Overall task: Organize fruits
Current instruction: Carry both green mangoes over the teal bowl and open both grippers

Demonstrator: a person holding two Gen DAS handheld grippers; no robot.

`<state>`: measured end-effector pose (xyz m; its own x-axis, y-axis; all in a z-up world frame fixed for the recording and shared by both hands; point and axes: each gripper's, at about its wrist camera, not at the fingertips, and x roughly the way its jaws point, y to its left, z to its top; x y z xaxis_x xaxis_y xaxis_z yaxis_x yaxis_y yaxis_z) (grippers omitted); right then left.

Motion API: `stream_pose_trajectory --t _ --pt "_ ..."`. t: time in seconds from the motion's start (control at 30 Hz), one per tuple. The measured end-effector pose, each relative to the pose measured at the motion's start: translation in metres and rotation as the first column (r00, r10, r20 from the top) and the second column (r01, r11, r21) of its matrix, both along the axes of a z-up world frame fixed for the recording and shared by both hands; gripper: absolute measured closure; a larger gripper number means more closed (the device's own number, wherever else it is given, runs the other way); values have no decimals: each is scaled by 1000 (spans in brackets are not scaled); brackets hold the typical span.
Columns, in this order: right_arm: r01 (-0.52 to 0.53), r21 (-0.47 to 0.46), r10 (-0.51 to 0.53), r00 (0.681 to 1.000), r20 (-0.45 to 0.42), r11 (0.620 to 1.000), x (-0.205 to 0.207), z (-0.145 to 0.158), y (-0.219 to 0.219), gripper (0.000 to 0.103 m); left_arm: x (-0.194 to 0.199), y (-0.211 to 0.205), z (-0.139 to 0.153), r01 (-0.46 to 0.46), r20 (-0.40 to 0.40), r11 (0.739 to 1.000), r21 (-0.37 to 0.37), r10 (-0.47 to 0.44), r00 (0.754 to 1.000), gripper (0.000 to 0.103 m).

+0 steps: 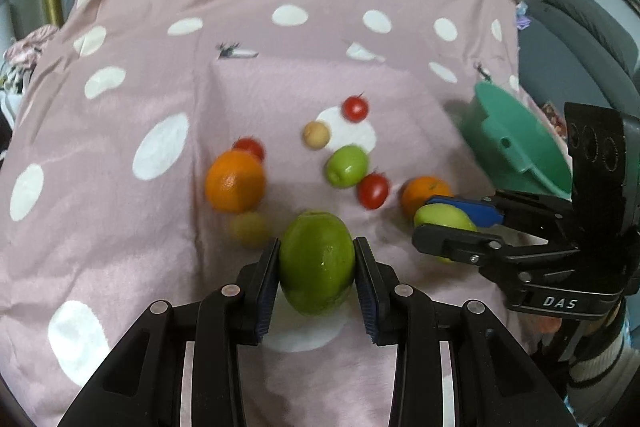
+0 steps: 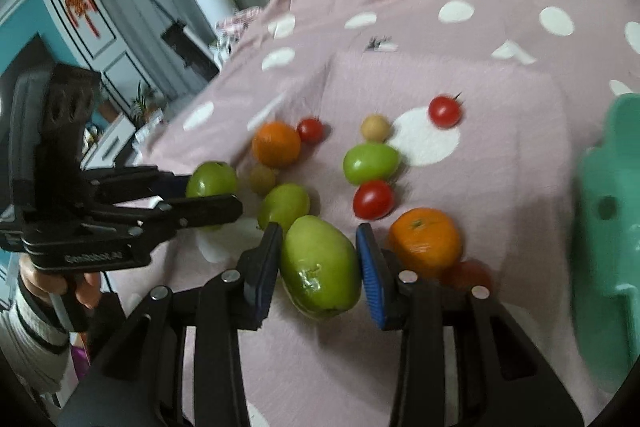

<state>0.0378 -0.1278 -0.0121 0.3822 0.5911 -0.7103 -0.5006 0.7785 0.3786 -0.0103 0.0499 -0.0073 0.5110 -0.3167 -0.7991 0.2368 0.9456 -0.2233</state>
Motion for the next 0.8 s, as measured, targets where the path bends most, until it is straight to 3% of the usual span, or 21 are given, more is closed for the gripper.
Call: stream_pose_trajectory --t 0.23,0.37,0.6,0.8 --pt "136 57 -141 986 93 989 -13 33 -52 65 11 -39 21 57 53 998 -31 -56 997 67" --pt "241 75 -250 958 138 967 -19 48 -97 65 22 -74 36 129 96 990 -57 -123 988 67" --pt "410 59 -414 898 150 910 -21 49 -159 65 45 -146 46 261 126 963 -62 -252 960 67" --pt "462 -4 -454 874 171 887 -24 41 -177 64 60 -203 45 348 120 936 -48 -340 933 67"
